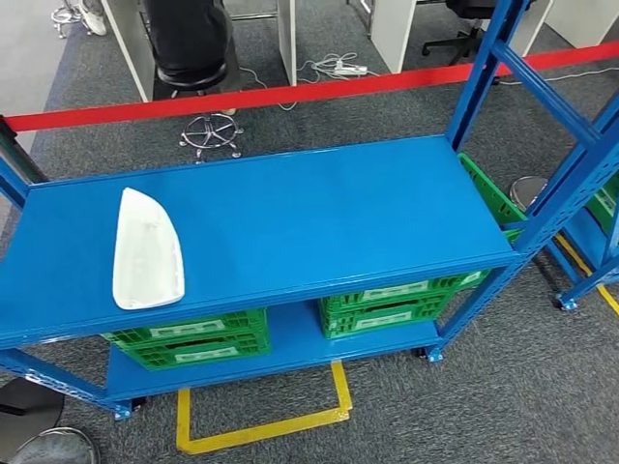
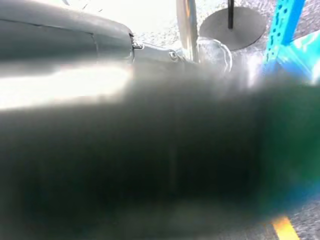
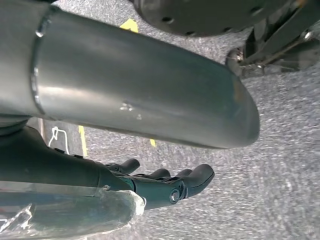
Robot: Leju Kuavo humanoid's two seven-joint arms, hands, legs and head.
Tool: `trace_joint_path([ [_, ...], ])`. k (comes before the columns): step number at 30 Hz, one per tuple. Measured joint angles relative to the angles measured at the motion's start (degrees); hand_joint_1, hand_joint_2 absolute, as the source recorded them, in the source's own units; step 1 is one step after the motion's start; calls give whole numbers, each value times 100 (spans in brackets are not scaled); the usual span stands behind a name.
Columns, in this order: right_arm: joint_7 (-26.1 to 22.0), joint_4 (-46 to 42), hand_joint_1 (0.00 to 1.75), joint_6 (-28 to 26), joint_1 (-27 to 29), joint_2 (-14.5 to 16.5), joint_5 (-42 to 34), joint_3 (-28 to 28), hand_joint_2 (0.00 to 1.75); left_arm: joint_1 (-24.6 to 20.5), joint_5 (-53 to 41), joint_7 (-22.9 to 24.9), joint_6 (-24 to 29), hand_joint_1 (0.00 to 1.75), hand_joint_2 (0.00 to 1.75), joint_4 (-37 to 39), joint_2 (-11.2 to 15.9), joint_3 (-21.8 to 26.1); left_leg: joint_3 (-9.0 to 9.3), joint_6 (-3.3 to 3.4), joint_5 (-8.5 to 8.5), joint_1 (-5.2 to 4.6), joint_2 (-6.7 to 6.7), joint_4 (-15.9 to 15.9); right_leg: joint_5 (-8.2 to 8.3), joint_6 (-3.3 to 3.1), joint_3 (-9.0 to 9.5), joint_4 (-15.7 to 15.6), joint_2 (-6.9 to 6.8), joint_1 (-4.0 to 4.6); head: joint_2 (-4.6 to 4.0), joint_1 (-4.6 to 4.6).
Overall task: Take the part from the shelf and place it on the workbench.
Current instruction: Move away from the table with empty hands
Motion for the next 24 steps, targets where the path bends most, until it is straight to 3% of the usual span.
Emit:
trace_joint_path([
  [1,0,0,0,13,-3,-1,10,1,0,-4,-1,1,1,0,175,4,0,0,14,-27,-19,-9,-1,3,100,-26,132,-263,4,6,0,-4],
  [3,2,0,0,32,-3,-1,24,4,0,-11,-1,2,2,0,175,16,1,0,18,-81,-27,-23,-2,2,114,-67,216,-409,18,20,0,-9],
  [6,7,0,0,42,4,-1,38,-3,131,-19,-1,3,5,0,175,28,7,0,-6,-162,-119,-12,0,86,149,-141,250,-474,17,-8,0,-16],
  [7,7,0,0,42,1,-1,40,-5,131,-22,-1,4,6,0,175,30,9,0,-88,-193,-241,-4,1,271,157,-167,267,-500,10,-22,0,-29],
  [10,5,0,0,48,-5,0,46,-7,0,-20,-2,3,5,0,175,43,13,0,-614,-266,-698,42,5,1295,143,-211,286,-512,-10,-26,0,-53],
  [11,4,0,0,51,-5,0,51,-9,0,-16,-3,3,3,0,175,49,15,-1,-744,-281,-723,57,5,1513,136,-216,292,-512,-12,-26,0,-52],
  [12,4,0,0,55,-5,-1,55,-11,0,-13,-3,2,2,0,131,54,19,-1,-778,-291,-629,72,5,1526,130,-215,302,-512,-9,-26,0,-52],
  [13,3,0,0,62,-5,0,52,-13,0,-12,-4,2,1,0,87,56,23,-2,-708,-296,-433,86,6,1329,123,-209,318,-512,-5,-28,0,-53],
  [15,-36,0,0,95,-7,1,3,-15,0,-19,-3,-2,1,0,0,61,32,-2,-398,-288,1,98,8,621,96,-176,347,-507,2,-22,0,-54],
  [17,-156,-1,0,153,-6,0,-111,-16,0,-34,2,-13,1,0,0,67,34,-2,-179,-242,141,86,11,122,68,-119,345,-495,0,-4,0,-48],
  [21,-364,-30,0,234,6,1,-260,-15,0,-17,34,-45,1,0,0,72,47,-1,-134,-103,139,68,17,-22,37,-2,318,-488,-8,-28,0,-49],
  [24,-400,-50,0,254,16,-1,-275,-15,0,-11,48,-51,-1,0,0,73,50,0,-119,-66,159,81,21,-51,-15,23,302,-429,-5,-36,0,-49],
])
